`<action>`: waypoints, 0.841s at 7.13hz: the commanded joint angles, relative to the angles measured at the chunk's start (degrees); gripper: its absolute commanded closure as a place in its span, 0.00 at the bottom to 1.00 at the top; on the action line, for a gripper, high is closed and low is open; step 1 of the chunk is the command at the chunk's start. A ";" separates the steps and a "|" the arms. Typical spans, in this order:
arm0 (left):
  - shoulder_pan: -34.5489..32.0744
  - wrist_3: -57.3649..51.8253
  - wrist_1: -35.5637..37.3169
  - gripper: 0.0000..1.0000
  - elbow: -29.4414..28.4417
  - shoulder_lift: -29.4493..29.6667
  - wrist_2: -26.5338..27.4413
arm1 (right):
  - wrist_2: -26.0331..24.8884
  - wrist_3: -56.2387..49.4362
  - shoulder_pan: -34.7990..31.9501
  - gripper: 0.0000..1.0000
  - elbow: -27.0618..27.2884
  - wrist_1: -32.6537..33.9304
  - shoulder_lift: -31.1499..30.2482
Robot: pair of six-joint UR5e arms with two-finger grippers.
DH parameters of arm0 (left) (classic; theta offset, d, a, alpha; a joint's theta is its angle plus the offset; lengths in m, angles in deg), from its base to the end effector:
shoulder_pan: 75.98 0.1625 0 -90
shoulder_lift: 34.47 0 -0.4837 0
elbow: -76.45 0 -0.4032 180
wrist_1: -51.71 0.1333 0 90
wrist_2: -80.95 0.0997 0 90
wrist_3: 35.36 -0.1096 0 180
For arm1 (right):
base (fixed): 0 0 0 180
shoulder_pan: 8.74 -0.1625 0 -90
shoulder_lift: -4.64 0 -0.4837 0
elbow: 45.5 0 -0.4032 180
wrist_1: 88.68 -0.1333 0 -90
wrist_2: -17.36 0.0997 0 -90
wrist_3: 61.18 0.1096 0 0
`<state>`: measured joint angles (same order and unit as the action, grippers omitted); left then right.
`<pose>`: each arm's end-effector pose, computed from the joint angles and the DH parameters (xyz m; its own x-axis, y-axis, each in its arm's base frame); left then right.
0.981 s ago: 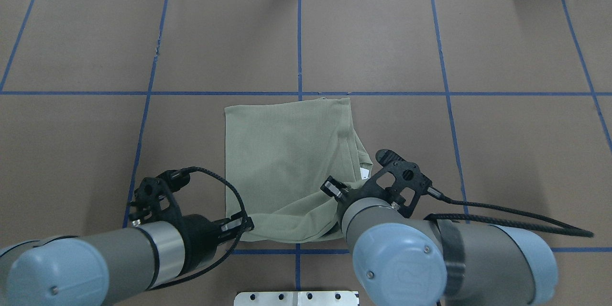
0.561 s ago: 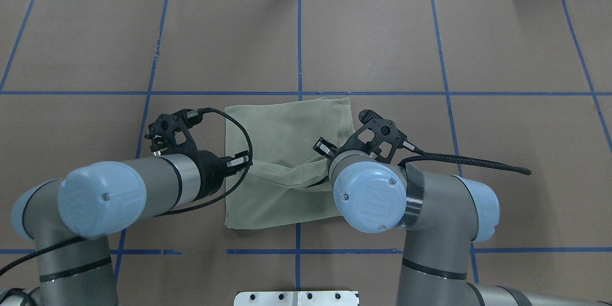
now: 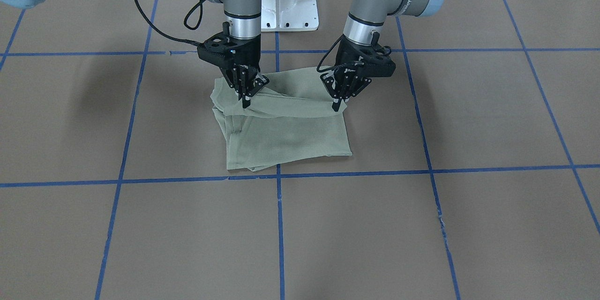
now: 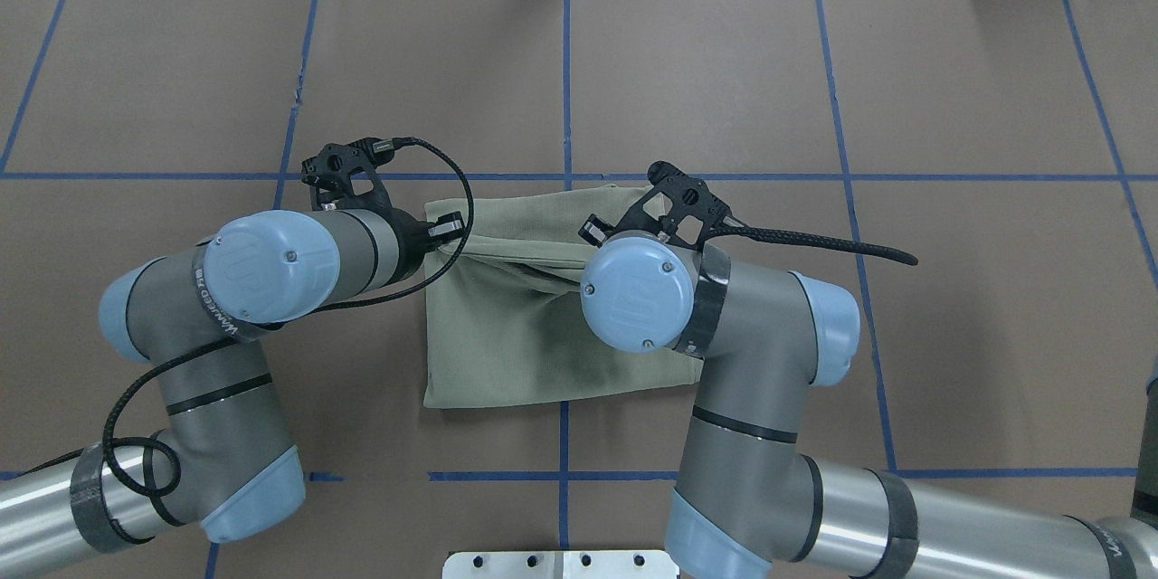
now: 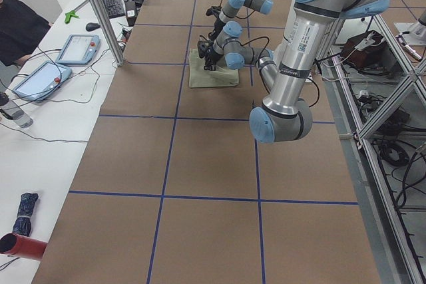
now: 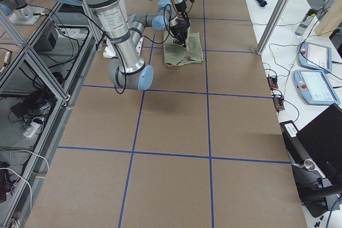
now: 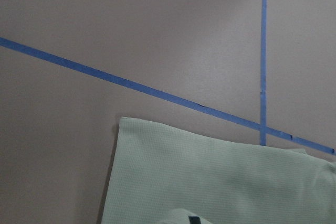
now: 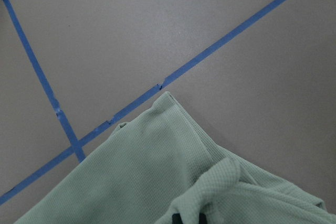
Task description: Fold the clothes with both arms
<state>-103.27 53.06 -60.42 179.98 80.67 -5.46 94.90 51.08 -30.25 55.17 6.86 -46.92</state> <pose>0.5262 -0.4292 0.3148 0.4474 -0.1998 -0.8717 0.4940 0.8677 0.0546 -0.6036 -0.4066 0.2454 0.4358 0.5693 0.6971 -0.7147 0.6896 -0.1164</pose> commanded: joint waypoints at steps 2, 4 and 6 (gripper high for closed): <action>-0.66 -0.26 -3.54 1.00 -6.14 2.01 0.10 | 0.94 -3.78 -3.10 1.00 -12.48 -11.83 2.60; -0.66 -0.26 -3.54 1.00 -6.50 2.46 0.19 | 2.35 -4.68 -4.24 1.00 -12.78 -11.95 2.78; -0.75 -2.45 -3.54 1.00 -6.50 2.46 0.19 | 2.35 -5.12 -4.34 1.00 -12.95 -11.95 2.87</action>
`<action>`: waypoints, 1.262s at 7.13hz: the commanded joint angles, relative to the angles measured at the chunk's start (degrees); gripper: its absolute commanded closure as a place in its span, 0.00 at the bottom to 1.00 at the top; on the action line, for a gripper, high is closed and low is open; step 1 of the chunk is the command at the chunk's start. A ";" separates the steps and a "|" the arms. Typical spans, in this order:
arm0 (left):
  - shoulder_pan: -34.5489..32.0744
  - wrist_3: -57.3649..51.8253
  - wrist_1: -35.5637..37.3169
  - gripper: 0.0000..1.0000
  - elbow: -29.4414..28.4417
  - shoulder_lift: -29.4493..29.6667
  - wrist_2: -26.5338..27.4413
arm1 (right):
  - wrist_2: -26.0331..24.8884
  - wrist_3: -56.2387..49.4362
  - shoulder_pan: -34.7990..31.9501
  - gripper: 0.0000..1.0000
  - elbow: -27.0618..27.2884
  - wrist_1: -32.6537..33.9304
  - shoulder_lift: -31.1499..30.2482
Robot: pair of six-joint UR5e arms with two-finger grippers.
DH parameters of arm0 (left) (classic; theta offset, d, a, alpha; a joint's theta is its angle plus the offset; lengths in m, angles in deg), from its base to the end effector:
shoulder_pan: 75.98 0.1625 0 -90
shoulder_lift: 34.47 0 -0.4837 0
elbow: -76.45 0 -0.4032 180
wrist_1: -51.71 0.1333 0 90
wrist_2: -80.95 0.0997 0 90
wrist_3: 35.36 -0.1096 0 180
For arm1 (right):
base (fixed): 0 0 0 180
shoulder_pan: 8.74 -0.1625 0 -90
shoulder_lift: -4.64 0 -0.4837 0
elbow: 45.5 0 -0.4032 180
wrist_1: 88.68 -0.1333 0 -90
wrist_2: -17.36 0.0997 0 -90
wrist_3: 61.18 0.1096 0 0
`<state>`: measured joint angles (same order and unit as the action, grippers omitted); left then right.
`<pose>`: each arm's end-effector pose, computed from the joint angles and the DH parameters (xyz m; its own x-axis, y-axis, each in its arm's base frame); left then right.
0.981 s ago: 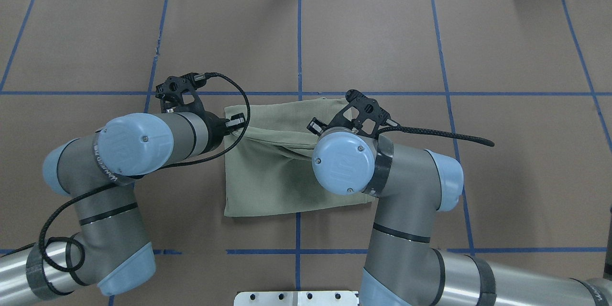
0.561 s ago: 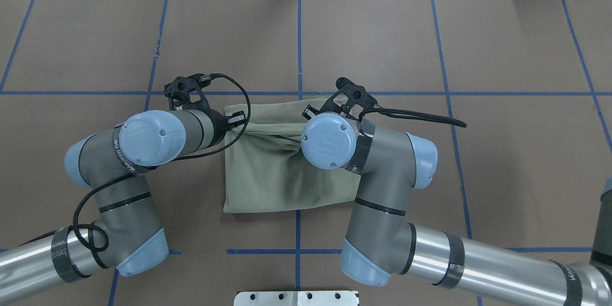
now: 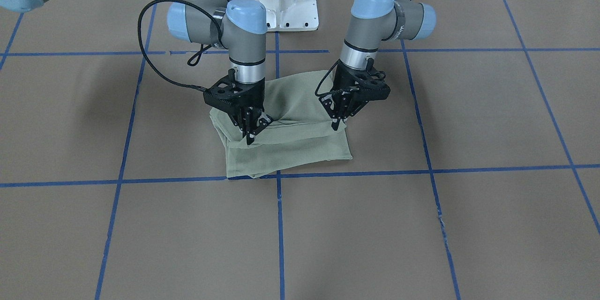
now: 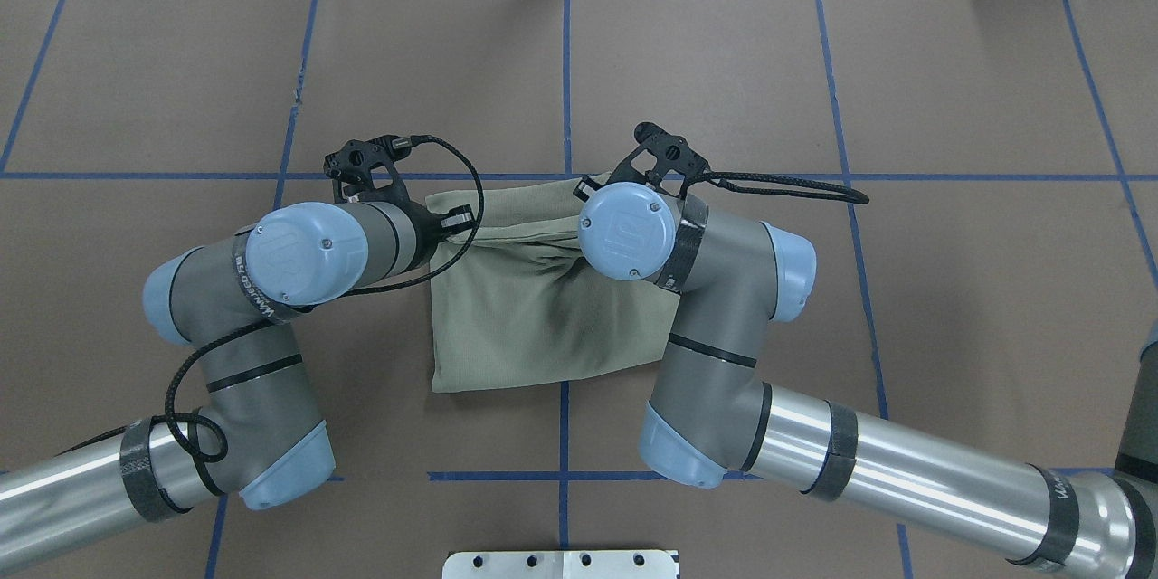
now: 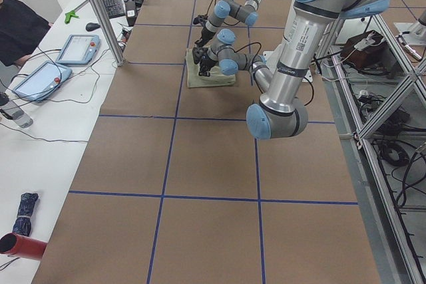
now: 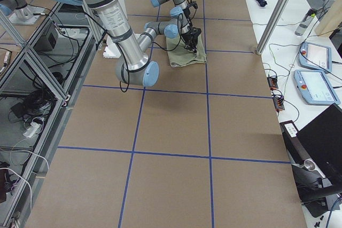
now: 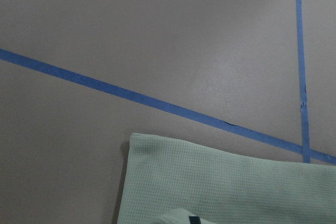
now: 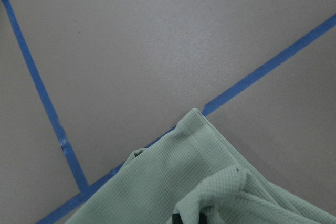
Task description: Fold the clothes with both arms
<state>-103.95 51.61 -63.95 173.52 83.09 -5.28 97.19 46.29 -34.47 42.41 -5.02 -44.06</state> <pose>0.5523 -0.4524 0.3298 0.4645 -0.1870 -0.8656 0.4946 0.8656 0.0785 -0.6350 -0.4755 0.2754 0.4394 0.5398 0.7181 -0.7053 0.7023 -0.0964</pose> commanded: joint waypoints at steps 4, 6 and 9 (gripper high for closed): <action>-4.95 -13.54 -0.01 0.00 1.27 0.13 -8.62 | 0.50 -9.28 -0.99 0.00 -0.29 0.11 1.68; -7.18 -16.92 -0.01 0.00 1.72 -0.40 -11.94 | 3.23 -12.19 0.49 0.00 1.20 0.11 1.51; -7.09 -16.49 -0.09 0.00 1.63 -0.58 -11.85 | 1.74 -12.20 2.88 0.06 -0.37 0.02 1.86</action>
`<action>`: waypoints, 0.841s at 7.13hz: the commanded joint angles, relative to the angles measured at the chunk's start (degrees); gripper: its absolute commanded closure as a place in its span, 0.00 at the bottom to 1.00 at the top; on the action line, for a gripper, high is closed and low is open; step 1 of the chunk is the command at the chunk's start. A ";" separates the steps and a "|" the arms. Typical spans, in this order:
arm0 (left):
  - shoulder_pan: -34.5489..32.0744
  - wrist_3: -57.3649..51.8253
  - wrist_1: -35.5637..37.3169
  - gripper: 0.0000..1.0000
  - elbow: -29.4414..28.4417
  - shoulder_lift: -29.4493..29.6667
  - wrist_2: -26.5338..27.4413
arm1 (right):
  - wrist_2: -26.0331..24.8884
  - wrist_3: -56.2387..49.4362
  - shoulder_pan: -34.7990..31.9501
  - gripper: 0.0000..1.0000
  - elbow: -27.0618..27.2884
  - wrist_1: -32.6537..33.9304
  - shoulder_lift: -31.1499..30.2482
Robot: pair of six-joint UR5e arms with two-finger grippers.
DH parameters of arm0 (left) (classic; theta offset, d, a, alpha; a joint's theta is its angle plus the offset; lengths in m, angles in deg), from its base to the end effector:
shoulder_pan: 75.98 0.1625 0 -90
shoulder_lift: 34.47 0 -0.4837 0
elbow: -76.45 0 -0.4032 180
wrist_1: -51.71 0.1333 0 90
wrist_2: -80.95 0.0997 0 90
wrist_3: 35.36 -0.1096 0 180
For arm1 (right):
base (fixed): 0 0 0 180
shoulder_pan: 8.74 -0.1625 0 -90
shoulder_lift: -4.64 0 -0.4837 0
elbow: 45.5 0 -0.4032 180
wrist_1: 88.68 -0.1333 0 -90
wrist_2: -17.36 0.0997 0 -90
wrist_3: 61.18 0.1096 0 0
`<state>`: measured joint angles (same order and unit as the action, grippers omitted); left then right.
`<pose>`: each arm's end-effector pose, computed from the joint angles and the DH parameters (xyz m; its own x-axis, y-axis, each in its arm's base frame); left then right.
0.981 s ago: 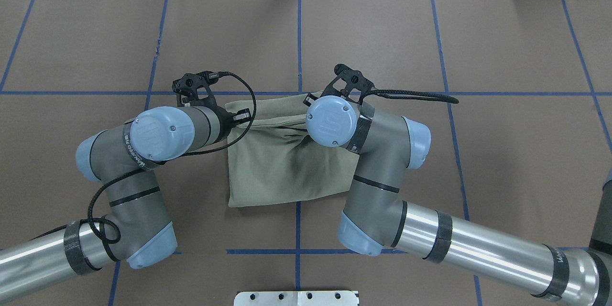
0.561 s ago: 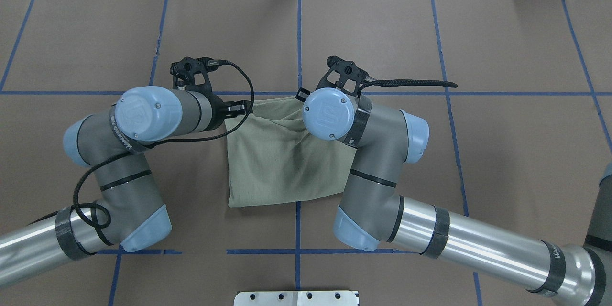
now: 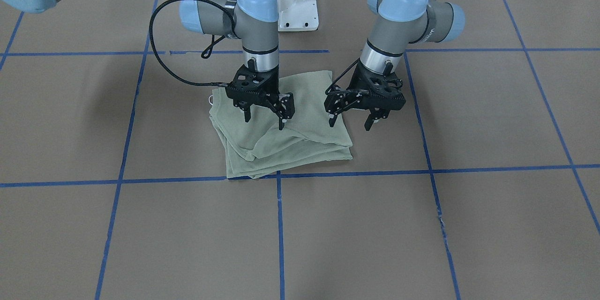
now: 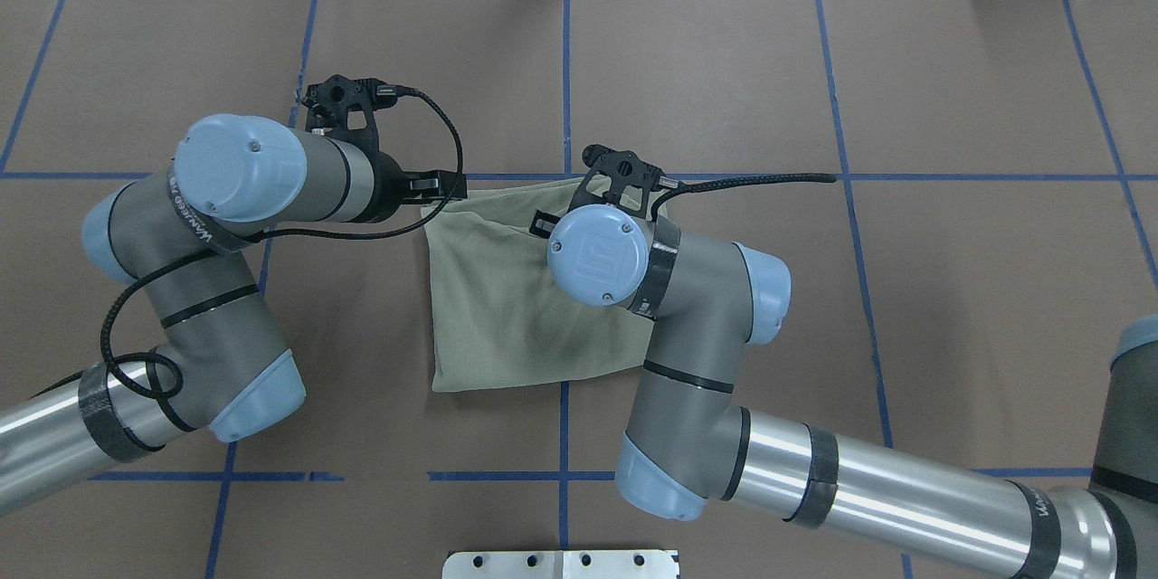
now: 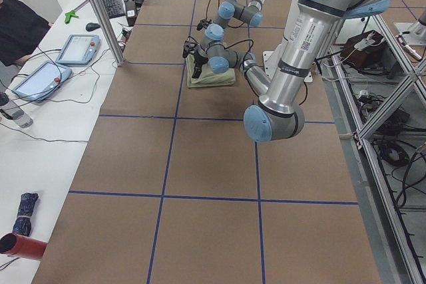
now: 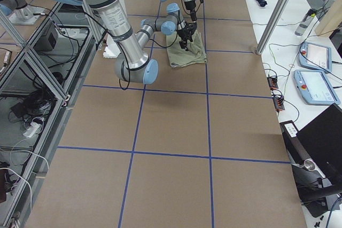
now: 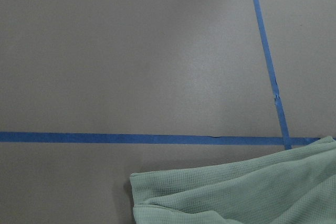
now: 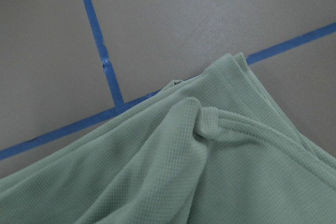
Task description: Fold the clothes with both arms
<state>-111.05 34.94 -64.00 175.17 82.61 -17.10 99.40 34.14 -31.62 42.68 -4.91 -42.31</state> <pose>0.4971 -0.4931 0.3215 0.5254 0.0390 -0.8500 0.3092 0.9219 0.2334 -0.6616 -0.4404 0.2502 0.5758 0.3427 0.7423 -0.5348 0.8446 0.0249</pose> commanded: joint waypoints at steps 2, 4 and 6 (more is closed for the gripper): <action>0.01 0.28 0.04 0.00 -0.02 -0.10 -0.04 | -0.47 -0.39 -3.91 0.15 -2.13 -0.09 0.81; 0.09 0.28 0.04 0.00 -0.11 -0.10 -0.04 | -1.08 -0.22 -4.37 0.26 -4.15 -0.87 1.51; 0.09 0.28 0.04 0.00 -0.11 -0.19 0.05 | -1.44 0.30 -4.37 0.34 -8.97 -5.33 3.35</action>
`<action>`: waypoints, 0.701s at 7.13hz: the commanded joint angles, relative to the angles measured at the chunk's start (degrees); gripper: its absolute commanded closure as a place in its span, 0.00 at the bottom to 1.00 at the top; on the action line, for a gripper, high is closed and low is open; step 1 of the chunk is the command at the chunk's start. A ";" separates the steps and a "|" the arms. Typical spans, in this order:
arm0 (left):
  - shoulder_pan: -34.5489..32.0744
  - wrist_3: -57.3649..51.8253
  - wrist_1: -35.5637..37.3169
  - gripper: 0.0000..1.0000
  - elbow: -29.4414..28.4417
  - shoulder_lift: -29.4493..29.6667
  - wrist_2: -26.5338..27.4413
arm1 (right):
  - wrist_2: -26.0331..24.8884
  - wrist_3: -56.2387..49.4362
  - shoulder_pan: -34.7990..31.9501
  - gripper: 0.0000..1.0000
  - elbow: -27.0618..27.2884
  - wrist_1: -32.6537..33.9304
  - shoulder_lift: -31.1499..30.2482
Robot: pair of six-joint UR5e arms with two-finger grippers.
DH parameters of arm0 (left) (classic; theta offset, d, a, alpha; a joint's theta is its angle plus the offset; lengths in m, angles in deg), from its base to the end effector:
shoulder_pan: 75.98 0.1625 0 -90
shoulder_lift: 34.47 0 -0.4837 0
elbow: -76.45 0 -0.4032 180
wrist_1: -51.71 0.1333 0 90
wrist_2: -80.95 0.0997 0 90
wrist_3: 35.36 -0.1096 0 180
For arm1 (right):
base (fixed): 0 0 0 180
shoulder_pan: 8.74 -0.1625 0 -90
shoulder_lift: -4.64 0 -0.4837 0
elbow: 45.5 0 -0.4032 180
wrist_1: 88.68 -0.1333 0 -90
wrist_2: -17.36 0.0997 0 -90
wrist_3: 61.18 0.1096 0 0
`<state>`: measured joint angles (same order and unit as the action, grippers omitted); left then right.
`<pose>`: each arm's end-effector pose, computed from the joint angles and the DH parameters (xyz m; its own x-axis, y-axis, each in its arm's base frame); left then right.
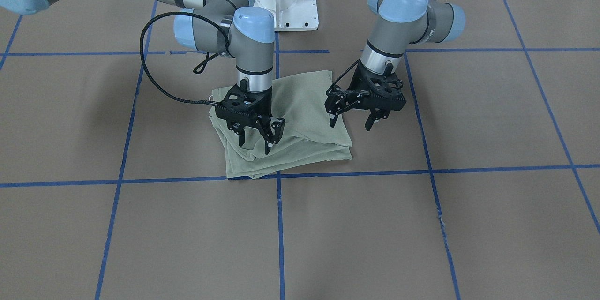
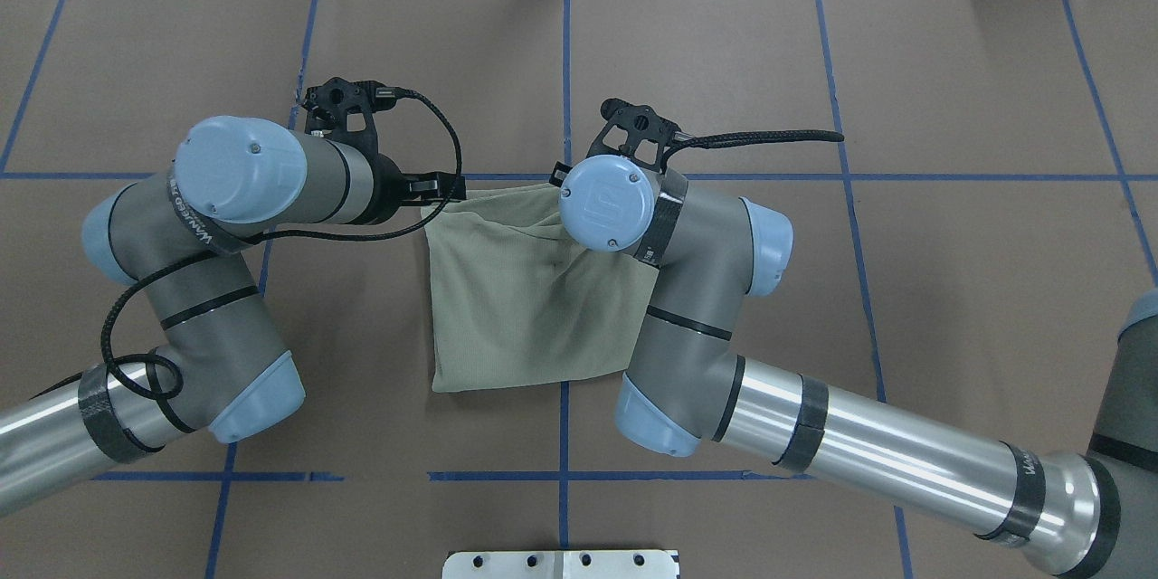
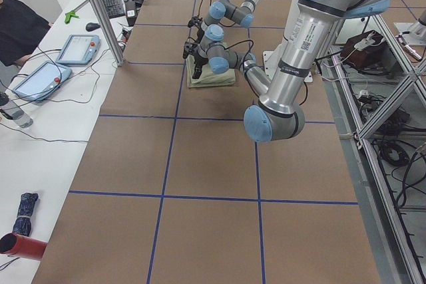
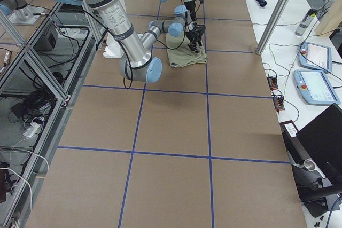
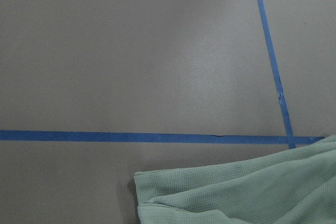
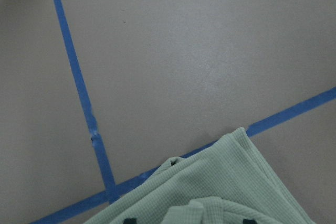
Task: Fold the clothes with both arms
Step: 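Lower the folded edge onto the far half with both grippers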
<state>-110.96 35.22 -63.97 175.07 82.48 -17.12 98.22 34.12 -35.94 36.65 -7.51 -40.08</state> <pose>0.4980 -0.4923 0.3239 0.5269 0.0331 -0.8493 0.3092 0.9233 0.2278 -0.6524 -0.5047 0.2606 0.5612 0.3909 0.7295 -0.6078 0.7929 0.0426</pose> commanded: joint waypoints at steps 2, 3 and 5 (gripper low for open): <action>0.01 0.00 0.01 0.00 0.08 0.03 0.07 | -0.18 0.68 -0.31 0.73 -3.14 -3.12 1.74; 0.01 0.09 0.01 0.00 0.00 0.03 0.07 | -0.09 0.59 -0.49 0.76 -3.05 -2.60 1.74; 0.01 0.09 0.01 0.00 -0.35 0.03 0.16 | 0.09 0.07 -1.80 1.00 -3.14 -2.42 1.31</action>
<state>-110.96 35.29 -63.96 174.98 82.51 -17.00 98.19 34.45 -37.00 33.58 -10.04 -38.51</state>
